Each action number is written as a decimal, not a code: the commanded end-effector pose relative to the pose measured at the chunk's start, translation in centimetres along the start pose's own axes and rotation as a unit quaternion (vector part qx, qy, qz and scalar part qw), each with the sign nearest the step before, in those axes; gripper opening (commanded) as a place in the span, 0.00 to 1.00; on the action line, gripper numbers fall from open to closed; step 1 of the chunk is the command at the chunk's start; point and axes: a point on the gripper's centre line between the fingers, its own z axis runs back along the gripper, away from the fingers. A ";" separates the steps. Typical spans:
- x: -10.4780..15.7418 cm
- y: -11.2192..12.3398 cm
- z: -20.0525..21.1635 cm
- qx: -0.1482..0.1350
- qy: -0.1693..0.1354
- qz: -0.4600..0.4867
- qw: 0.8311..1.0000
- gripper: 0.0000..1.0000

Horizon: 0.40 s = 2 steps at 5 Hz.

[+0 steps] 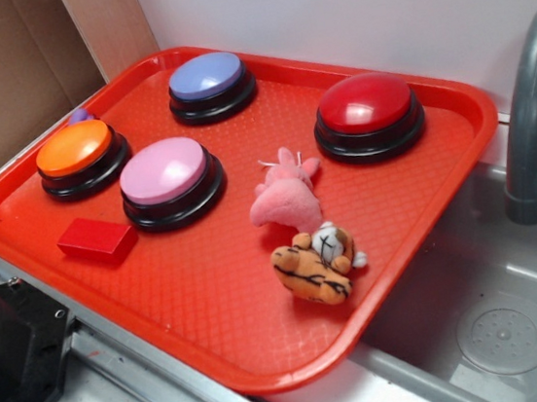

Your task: Push the pink button.

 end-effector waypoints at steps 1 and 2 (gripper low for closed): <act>3.5 3.2 -5.2 0.025 0.048 -0.035 0.998 1.00; 5.3 3.3 -8.5 0.034 0.056 -0.091 0.994 1.00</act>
